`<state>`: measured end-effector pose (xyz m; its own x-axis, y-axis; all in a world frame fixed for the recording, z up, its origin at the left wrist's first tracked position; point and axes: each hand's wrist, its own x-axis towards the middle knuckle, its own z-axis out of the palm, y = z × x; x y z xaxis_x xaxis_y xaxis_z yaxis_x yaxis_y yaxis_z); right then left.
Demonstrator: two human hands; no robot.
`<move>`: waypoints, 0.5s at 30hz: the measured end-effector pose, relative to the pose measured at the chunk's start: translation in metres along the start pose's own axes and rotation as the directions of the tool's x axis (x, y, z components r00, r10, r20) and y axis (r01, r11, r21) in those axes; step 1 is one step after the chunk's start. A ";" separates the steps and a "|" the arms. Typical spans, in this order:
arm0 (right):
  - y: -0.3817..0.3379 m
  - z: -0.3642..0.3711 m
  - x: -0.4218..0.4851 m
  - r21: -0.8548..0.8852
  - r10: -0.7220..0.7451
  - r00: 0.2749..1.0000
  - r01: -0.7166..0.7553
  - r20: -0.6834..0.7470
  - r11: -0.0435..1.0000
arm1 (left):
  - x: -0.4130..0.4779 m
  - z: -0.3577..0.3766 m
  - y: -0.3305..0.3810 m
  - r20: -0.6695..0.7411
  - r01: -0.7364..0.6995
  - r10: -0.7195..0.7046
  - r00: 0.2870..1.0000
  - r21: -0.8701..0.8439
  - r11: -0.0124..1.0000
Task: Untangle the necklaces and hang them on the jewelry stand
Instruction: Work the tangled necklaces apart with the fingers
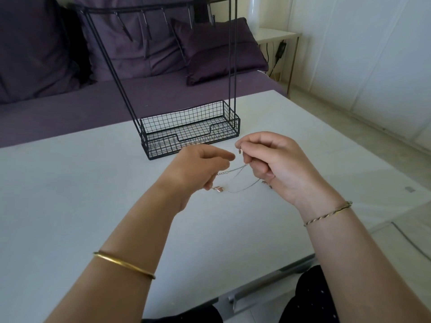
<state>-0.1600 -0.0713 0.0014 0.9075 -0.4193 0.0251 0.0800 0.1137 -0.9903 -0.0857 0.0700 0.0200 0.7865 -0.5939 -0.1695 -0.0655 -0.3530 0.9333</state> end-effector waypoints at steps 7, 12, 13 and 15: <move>0.000 0.000 0.000 -0.008 -0.008 0.999 0.008 0.036 1.000 | 0.001 0.004 0.003 0.104 0.071 -0.052 0.993 -0.189 0.979; 0.000 0.000 -0.001 -0.033 -0.036 0.999 0.037 0.031 0.999 | 0.001 0.005 0.004 0.112 0.085 -0.058 0.992 -0.251 0.964; 0.001 0.000 -0.001 -0.034 -0.038 0.999 0.039 0.027 0.999 | 0.000 0.005 0.004 0.110 0.086 -0.060 0.992 -0.251 0.964; 0.001 0.001 -0.001 -0.029 -0.037 0.999 0.038 0.017 0.999 | 0.000 0.006 0.005 0.104 0.084 -0.060 0.993 -0.250 0.964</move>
<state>-0.1605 -0.0702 0.0007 0.9108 -0.4078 0.0646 0.1022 0.0711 -0.9922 -0.0893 0.0640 0.0225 0.7207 -0.6438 -0.2571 0.1569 -0.2097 0.9651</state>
